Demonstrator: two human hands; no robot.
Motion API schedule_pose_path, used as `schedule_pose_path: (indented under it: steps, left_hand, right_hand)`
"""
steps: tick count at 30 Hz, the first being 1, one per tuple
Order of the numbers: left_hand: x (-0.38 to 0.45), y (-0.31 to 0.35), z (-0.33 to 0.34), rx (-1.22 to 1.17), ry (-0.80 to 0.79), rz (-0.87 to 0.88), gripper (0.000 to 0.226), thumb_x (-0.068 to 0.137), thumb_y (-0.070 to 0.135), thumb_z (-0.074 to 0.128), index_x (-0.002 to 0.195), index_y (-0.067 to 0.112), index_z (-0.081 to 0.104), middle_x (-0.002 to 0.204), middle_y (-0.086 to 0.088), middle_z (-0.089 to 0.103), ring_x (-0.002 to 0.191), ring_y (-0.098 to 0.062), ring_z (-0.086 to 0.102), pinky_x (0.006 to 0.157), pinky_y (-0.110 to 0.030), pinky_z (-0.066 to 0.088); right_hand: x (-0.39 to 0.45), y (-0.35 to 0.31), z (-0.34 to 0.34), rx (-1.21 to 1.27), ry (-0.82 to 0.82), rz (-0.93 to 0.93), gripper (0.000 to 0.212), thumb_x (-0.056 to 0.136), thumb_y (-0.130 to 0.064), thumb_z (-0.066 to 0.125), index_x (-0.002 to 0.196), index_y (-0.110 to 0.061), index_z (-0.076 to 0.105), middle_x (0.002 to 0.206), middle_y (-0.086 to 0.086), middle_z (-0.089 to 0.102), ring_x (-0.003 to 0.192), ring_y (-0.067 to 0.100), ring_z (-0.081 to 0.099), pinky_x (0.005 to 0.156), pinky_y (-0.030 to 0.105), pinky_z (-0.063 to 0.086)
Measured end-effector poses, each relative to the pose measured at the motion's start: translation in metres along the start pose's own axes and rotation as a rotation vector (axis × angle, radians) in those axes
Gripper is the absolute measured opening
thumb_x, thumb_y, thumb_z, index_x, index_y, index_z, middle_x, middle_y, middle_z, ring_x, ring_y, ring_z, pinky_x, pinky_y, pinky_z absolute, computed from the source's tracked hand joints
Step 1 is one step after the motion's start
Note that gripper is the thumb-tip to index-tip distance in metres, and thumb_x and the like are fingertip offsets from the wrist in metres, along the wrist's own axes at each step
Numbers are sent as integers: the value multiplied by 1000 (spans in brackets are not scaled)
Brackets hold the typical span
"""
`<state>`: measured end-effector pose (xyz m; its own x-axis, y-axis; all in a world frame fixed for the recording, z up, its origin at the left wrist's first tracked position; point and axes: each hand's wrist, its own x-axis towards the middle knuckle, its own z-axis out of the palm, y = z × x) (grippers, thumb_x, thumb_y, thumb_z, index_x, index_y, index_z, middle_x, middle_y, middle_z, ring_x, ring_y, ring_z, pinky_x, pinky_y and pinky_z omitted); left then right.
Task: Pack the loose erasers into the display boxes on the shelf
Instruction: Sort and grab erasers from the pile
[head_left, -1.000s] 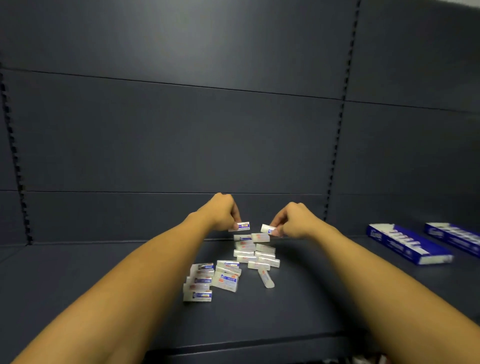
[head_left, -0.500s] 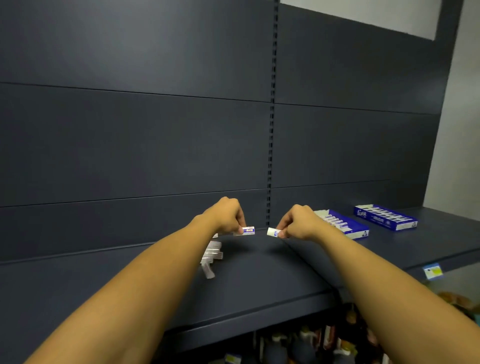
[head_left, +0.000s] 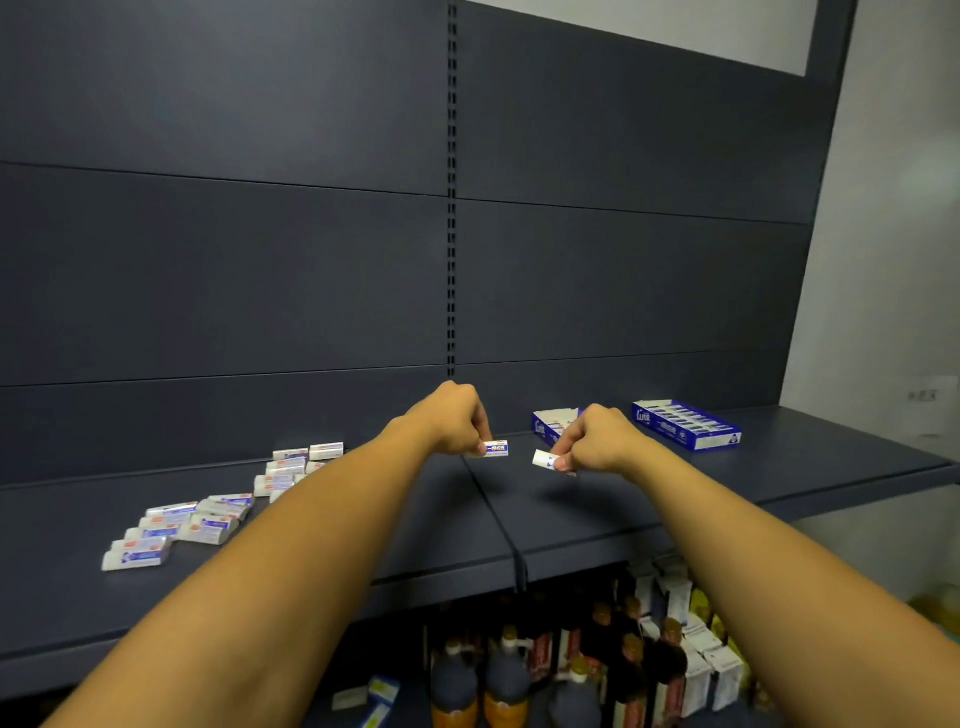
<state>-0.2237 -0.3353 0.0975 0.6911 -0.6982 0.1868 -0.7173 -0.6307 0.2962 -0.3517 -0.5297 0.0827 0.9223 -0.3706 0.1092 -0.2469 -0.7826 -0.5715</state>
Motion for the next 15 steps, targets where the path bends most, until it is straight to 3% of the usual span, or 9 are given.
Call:
schedule_pose_path:
  steps: [12, 15]
  left_hand:
    - [58, 34, 43, 75, -6, -41, 6, 80, 16, 78, 82, 22, 78, 93, 2, 72, 88, -19, 69, 83, -43, 61]
    - [82, 37, 56, 60, -3, -37, 6, 82, 16, 78, 86, 20, 79, 94, 1, 73, 89, -19, 69, 85, -42, 61]
  right_hand:
    - [30, 78, -32, -165, 105, 83, 17, 77, -16, 79, 69, -28, 72, 94, -3, 72, 91, 17, 66, 86, 40, 58]
    - [50, 94, -40, -175, 119, 101, 11, 81, -17, 78, 77, -26, 74, 98, -1, 73, 94, 17, 66, 88, 41, 58]
